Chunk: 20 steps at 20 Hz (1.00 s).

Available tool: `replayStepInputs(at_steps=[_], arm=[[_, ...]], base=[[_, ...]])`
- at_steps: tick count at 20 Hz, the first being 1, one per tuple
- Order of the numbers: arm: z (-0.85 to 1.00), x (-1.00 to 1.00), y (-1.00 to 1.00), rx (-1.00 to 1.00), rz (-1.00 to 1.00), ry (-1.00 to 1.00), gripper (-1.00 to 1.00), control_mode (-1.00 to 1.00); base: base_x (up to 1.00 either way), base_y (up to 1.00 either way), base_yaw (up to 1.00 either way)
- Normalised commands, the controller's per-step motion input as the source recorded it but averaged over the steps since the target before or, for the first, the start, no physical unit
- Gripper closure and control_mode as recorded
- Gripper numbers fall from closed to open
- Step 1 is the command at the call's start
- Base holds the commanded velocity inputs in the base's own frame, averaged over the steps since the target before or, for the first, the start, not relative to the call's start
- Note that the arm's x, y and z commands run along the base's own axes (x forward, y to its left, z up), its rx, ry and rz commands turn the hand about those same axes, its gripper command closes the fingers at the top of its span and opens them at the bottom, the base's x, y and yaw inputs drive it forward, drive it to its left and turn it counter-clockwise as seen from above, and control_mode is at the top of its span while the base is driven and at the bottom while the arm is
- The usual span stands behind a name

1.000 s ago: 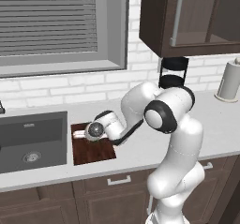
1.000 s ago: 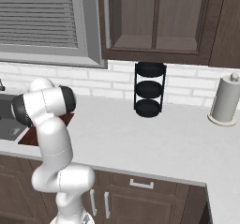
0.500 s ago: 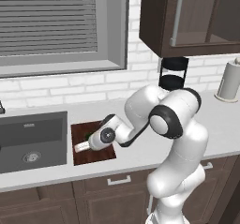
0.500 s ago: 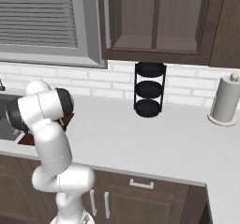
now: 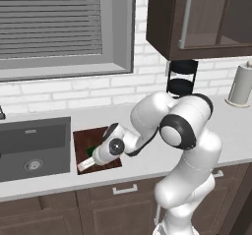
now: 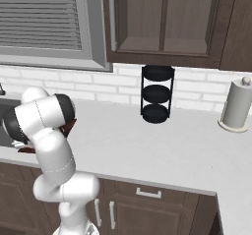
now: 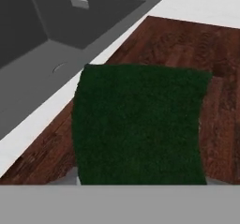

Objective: Pick up the sponge from the counter and clean the cutting board by briefly scrubbing or pressing down on the cutting board. Once finished, release the sponge.

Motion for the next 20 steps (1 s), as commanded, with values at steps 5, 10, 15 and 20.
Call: replayStepInputs(at_steps=[5,10,15,20], arm=[[-0.26,0.00,-0.64,0.00,0.01,-0.10,1.00,-1.00],[-0.18,0.00,-0.73,0.00,0.00,-0.06,1.00,-1.00],[-0.33,0.01,-0.44,0.00,0.00,-0.05,1.00,-1.00],[-0.37,0.11,-0.28,0.00,0.00,-0.16,1.00,-1.00]], base=[[0.00,0.00,0.00],[0.00,0.00,0.00],[0.00,0.00,0.00],[0.00,0.00,0.00]])
